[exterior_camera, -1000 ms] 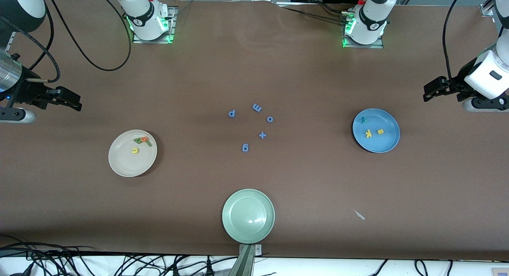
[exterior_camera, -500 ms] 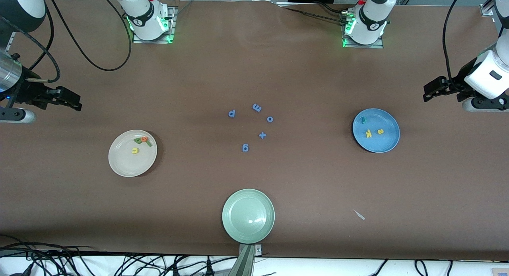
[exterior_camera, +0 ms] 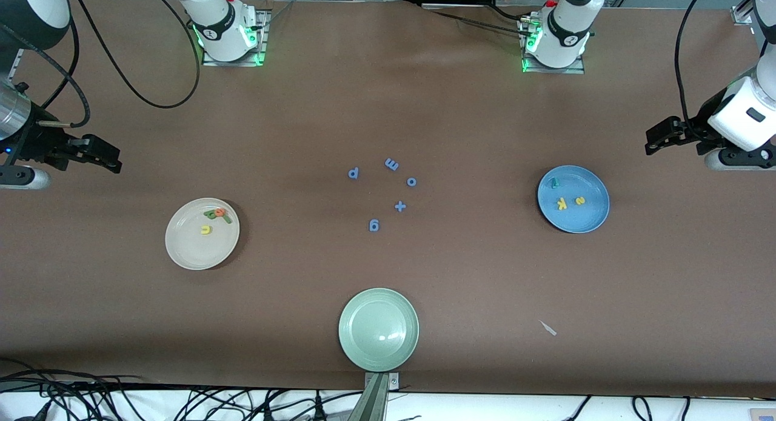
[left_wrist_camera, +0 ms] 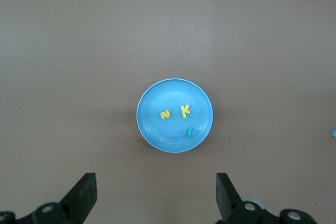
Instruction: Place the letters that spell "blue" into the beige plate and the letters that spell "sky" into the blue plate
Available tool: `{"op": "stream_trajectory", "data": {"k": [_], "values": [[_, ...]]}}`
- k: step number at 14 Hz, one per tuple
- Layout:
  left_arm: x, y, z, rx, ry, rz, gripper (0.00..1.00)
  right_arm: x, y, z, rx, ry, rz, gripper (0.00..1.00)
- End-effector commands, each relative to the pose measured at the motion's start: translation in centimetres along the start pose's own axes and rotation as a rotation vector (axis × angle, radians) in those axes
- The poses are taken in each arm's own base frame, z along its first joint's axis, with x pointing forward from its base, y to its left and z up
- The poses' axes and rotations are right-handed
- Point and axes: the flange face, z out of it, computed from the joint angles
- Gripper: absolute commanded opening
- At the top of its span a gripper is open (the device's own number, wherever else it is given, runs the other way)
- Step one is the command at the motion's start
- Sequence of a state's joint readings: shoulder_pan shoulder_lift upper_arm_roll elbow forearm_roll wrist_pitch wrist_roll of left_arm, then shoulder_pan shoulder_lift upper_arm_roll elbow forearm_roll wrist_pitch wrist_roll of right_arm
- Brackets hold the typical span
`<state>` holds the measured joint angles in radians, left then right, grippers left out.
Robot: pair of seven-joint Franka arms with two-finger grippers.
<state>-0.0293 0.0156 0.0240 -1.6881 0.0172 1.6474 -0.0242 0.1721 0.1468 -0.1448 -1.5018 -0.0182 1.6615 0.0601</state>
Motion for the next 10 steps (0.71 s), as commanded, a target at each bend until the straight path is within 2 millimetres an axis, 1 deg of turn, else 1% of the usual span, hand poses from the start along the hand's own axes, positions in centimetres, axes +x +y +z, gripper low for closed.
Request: {"op": "stream_trajectory", "data": {"k": [1,6,10], "values": [[-0.19,-0.04,-0.46,0.015,-0.002,0.02,1.0,-0.1,0.16,-0.71,-0.011,0.009,-0.012,1.0],[0.03,-0.03,-0.24,0.015,-0.002,0.02,1.0,-0.1,0.16,-0.71,-0.011,0.009,-0.012,1.0],[0.02,-0.05,-0.75,0.016,0.008,0.023,1.0,-0.04,0.19,-0.63,-0.007,0.009,-0.01,1.0]]}}
